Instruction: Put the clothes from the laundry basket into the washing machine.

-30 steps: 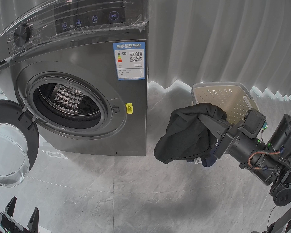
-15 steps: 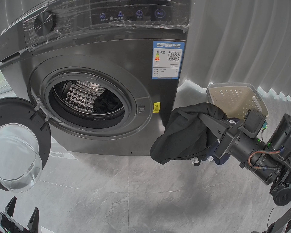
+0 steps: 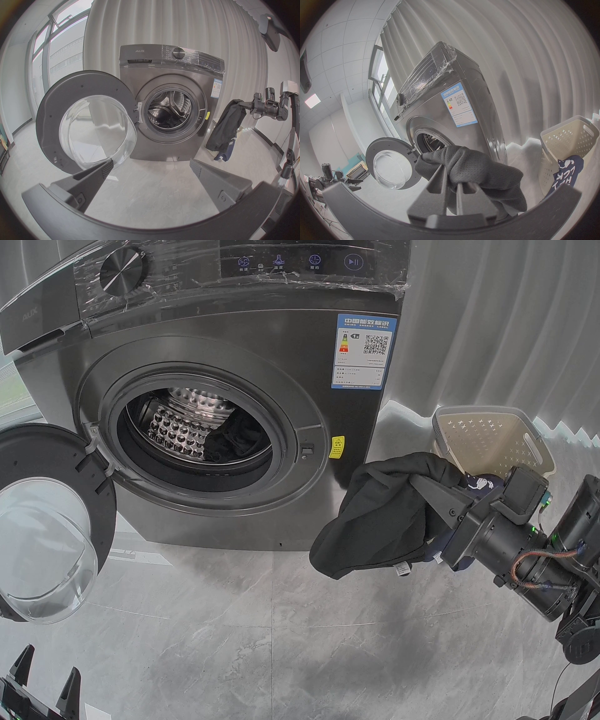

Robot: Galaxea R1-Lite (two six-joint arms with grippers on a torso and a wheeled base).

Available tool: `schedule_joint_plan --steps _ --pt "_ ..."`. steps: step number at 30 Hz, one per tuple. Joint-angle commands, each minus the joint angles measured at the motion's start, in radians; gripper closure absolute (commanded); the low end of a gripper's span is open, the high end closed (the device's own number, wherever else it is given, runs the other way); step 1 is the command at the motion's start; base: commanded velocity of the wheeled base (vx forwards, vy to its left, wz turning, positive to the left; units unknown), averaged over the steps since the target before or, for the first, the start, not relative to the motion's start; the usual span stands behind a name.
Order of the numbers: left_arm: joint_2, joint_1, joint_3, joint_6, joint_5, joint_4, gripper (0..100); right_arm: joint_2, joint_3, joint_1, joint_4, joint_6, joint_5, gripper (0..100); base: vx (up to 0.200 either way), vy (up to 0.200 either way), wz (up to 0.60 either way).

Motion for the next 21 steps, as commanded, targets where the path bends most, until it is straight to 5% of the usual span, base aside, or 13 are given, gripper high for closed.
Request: schedule_joint_plan --steps 1,21 --pt "-0.016 0.0 0.018 0.0 0.0 0.0 0 0.003 -0.001 0.0 -0.001 0.0 0.0 100 0.0 0.0 0.0" --pt "-0.016 0.0 0.018 0.0 0.0 0.0 0 0.003 0.001 -0.001 0.001 0.001 0.0 100 0.0 0.18 0.0"
